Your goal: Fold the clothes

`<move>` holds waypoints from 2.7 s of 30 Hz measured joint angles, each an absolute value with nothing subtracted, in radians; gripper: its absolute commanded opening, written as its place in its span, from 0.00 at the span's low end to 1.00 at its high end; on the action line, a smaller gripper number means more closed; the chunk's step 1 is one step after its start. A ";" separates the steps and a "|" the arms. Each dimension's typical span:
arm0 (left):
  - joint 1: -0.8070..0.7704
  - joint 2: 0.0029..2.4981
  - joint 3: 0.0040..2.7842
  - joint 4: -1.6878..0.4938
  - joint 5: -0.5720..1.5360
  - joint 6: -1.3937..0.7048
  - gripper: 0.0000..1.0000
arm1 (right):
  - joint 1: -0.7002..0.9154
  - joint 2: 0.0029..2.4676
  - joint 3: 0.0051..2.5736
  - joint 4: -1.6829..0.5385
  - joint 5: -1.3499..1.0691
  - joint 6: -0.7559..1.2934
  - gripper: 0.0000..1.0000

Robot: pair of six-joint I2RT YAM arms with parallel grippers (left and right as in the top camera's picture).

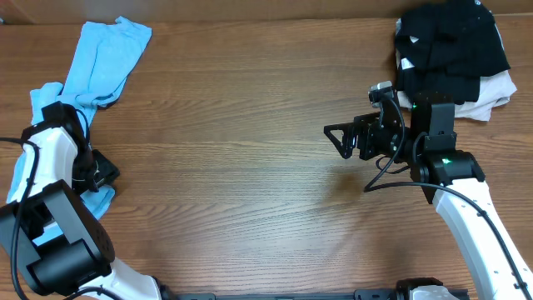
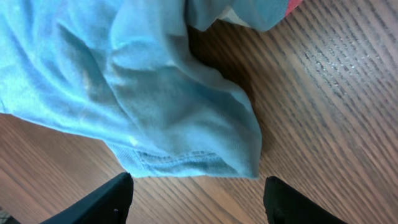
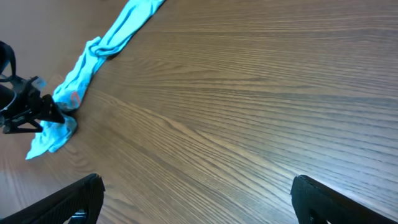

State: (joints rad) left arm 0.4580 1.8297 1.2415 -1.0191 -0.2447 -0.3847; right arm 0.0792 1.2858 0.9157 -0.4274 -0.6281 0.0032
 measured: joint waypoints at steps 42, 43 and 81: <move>0.375 1.838 1.079 -0.842 -0.257 -0.313 0.04 | 0.079 1.286 0.916 -0.433 -0.583 0.002 0.84; 0.373 1.838 1.084 -0.856 -0.234 -0.310 0.04 | 0.079 1.286 0.916 -0.434 -0.583 0.002 0.82; -0.300 1.844 2.529 -1.228 0.123 -0.180 0.04 | 0.149 1.286 0.916 -0.190 -0.644 0.102 0.79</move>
